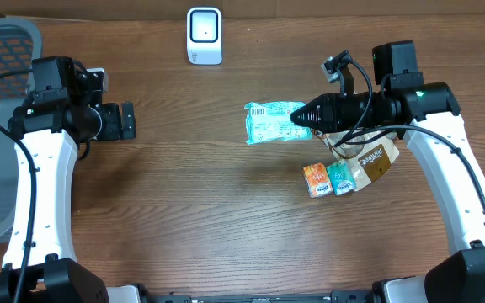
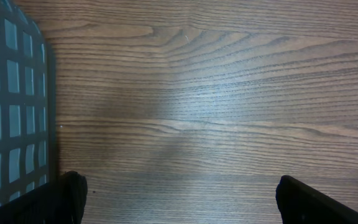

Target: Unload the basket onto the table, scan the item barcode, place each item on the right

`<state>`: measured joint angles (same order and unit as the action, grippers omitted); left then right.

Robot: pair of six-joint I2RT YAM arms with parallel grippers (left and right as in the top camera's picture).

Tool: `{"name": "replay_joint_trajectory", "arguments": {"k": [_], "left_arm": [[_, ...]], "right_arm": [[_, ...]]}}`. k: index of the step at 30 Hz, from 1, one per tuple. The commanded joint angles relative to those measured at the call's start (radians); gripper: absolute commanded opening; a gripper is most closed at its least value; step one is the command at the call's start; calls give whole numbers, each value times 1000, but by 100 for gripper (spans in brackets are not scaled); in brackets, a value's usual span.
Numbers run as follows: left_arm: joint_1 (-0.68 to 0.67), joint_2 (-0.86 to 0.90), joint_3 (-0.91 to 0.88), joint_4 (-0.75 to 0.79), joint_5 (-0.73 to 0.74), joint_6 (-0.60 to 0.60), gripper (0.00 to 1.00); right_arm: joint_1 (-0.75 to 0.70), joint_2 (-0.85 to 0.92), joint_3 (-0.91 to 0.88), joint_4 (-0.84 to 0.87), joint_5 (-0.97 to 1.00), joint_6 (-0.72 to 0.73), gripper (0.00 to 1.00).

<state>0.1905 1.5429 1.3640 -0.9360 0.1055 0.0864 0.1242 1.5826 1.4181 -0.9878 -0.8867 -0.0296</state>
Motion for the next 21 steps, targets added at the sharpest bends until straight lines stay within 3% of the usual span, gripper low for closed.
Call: {"name": "replay_joint_trajectory", "arguments": {"k": [1, 21], "left_arm": [[-1, 0, 7, 1, 15, 26, 100], [-1, 0, 7, 1, 15, 26, 100]], "right_arm": [[-1, -22, 3, 6, -37, 3, 4], [-1, -22, 3, -17, -60, 45, 4]]}}
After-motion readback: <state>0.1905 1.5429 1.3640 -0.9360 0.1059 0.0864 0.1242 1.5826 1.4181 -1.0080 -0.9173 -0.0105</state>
